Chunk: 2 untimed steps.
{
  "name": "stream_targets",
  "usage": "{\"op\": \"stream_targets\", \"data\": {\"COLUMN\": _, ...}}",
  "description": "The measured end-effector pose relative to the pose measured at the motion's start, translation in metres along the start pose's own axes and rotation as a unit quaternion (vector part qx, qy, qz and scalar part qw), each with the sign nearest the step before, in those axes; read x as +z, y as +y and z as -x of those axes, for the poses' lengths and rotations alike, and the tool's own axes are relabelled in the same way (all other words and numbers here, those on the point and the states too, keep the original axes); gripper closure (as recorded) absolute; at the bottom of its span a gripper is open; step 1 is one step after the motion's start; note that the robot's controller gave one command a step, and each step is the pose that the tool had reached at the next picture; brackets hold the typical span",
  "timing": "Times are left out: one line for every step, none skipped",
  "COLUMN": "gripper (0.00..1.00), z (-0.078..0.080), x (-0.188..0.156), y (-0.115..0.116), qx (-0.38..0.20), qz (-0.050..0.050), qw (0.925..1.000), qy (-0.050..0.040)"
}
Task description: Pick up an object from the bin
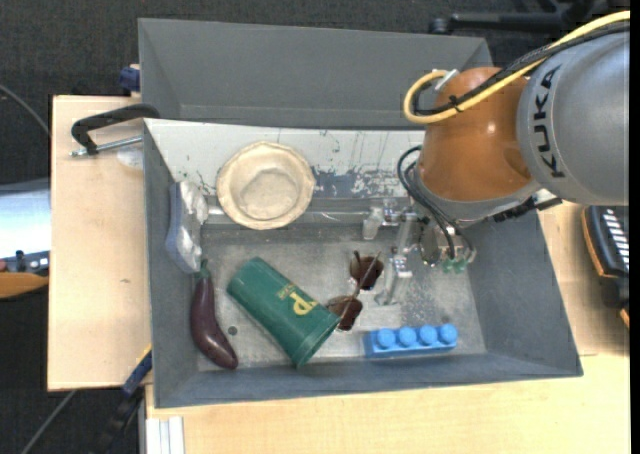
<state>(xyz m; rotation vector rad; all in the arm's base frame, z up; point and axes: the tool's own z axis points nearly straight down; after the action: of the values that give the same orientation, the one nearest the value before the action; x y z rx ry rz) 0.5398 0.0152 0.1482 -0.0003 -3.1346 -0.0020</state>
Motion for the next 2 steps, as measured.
{"op": "stream_targets", "data": {"gripper": 0.00, "z": 0.002, "x": -0.005, "y": 0.000, "qx": 0.000, "qz": 0.000, "qw": 1.0000, "qy": -0.0043}}
{"op": "stream_targets", "data": {"gripper": 0.00, "z": 0.006, "x": 0.033, "y": 0.003, "qx": 0.034, "qz": 0.001, "qw": 0.9994, "qy": -0.0046}}
